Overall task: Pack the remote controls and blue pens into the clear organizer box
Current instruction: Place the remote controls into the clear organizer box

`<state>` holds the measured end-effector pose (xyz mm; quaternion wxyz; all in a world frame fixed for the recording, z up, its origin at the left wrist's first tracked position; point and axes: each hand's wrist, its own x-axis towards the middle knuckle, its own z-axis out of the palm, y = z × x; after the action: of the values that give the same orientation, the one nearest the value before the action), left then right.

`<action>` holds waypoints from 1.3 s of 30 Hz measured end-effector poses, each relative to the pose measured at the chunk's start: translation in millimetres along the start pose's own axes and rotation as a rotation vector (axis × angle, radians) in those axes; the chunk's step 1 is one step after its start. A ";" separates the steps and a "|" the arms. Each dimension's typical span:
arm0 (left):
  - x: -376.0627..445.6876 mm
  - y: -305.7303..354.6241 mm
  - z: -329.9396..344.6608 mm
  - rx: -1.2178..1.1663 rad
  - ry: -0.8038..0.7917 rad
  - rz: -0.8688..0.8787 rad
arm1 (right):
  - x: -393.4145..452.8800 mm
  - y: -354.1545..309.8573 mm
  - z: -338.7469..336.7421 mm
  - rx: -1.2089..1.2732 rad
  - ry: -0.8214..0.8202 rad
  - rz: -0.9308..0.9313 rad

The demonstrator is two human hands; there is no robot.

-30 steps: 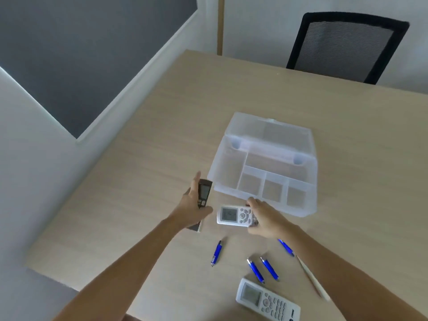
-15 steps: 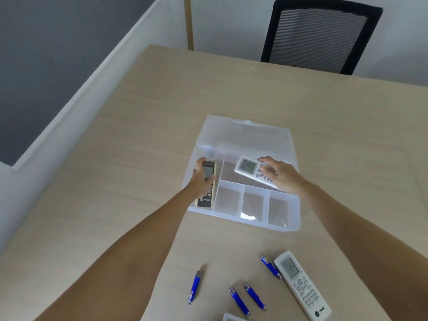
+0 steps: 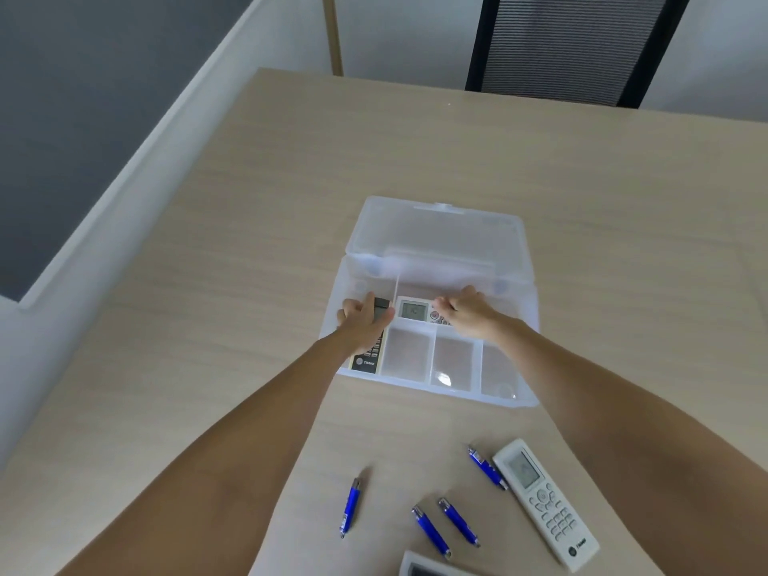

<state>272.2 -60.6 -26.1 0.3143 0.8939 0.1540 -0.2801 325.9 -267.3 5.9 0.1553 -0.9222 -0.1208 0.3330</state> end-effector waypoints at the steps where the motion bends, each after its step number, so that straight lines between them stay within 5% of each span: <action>1: -4.4 1.0 -1.9 0.018 0.002 0.007 | -8.3 -2.5 -3.9 0.042 0.018 -0.032; 4: -30.1 6.1 -4.3 -0.025 0.167 0.102 | -41.3 -1.6 -12.7 0.149 0.187 -0.138; 7: -75.5 1.2 4.1 -0.056 0.378 0.332 | -89.2 18.7 -2.3 0.196 0.590 -0.212; 9: -111.1 -11.7 19.8 -0.006 0.356 0.523 | -131.0 42.1 19.0 0.284 0.754 -0.179; 13: -178.8 -45.4 68.7 0.168 0.043 0.743 | -198.6 96.7 82.2 0.231 0.511 0.052; 18: -221.9 -62.7 129.0 0.413 -0.268 0.755 | -233.9 122.4 138.4 0.143 0.125 0.242; 24: -238.0 -58.5 172.9 0.791 -0.256 0.712 | -237.0 122.0 165.6 0.116 0.183 0.322; 30: -243.5 -47.5 160.9 0.591 -0.401 0.632 | -238.9 137.5 141.4 0.249 0.232 0.362; 35: -212.4 -24.0 85.3 0.203 -0.101 0.666 | -244.7 154.4 83.5 0.637 0.394 0.355; 39: -146.5 25.8 19.9 0.137 0.098 0.629 | -235.1 142.6 34.4 0.910 0.373 0.216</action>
<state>159.2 -107.5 60.9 0.3168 0.9292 -0.1339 -0.1356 144.5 -468.5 64.1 0.5251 -0.8122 0.1626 0.1954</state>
